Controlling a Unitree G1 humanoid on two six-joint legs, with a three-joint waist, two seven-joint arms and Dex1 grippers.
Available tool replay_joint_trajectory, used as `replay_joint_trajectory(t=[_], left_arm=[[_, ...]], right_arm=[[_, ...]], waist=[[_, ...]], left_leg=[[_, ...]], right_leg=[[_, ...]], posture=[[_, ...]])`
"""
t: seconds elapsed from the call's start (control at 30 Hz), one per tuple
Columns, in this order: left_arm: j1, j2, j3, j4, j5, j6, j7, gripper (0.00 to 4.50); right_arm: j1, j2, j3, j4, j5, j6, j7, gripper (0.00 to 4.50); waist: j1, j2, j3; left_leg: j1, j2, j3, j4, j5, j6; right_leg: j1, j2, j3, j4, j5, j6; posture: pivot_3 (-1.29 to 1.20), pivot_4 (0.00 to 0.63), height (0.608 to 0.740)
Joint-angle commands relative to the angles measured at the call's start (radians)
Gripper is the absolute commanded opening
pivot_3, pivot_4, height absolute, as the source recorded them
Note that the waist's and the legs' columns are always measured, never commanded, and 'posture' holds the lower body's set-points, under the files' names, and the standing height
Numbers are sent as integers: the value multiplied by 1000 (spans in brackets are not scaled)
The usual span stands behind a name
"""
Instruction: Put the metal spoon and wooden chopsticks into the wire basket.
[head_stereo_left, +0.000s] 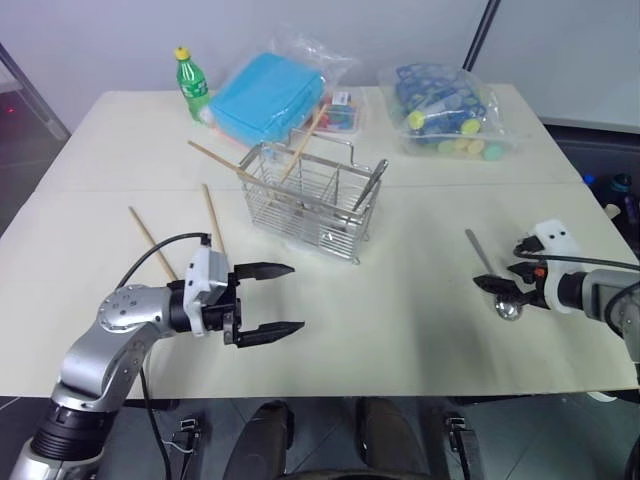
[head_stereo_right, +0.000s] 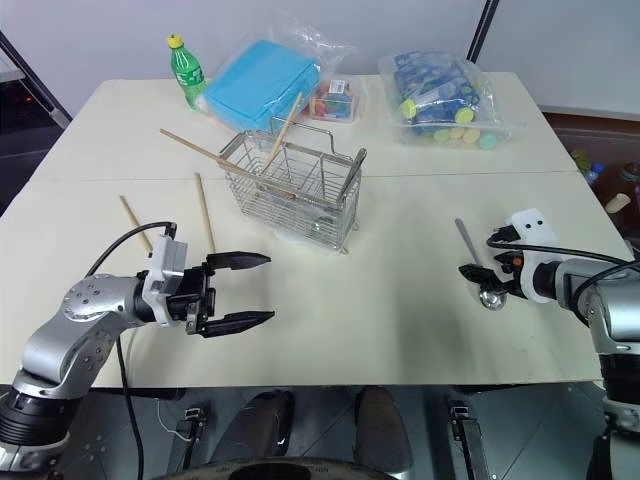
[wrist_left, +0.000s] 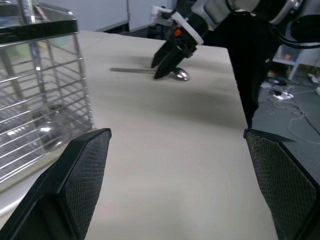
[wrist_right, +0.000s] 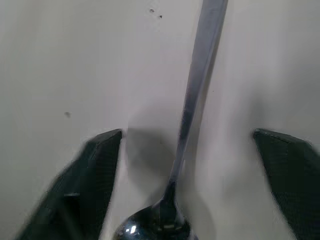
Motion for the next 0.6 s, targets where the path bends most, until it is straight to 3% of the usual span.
replay_joint_trajectory(t=[0.03, 0.17, 0.5, 0.6], left_arm=[[-6, -7, 23, -20, -17, 2, 16, 4500], [-6, -13, 27, -19, -17, 5, 29, 4500], [-14, -17, 36, -2, -12, 4, 32, 4500], [-30, -15, 42, 10, -15, 7, 30, 4500]], right_arm=[[-9, 22, 33, -11, 20, 22, 20, 2150], [-26, 26, 41, -14, 24, 38, 21, 55], [-83, 61, 38, 5, 8, 41, -20, 55], [-198, 112, 0, 69, -26, -26, -102, 55]], waist=[[1, 0, 0], [2, 0, 0], [-2, 0, 0], [-3, 0, 1]], left_leg=[[0, 0, 0, 0, 0, 0], [0, 0, 0, 0, 0, 0], [0, 0, 0, 0, 0, 0], [0, 1, 1, 0, 0, 0]], right_leg=[[0, 0, 0, 0, 0, 0], [0, 0, 0, 0, 0, 0], [0, 0, 0, 0, 0, 0], [-1, 1, 0, 0, 1, -1]], posture=[[0, 150, 740], [0, 150, 740], [0, 150, 740], [0, 150, 740]])
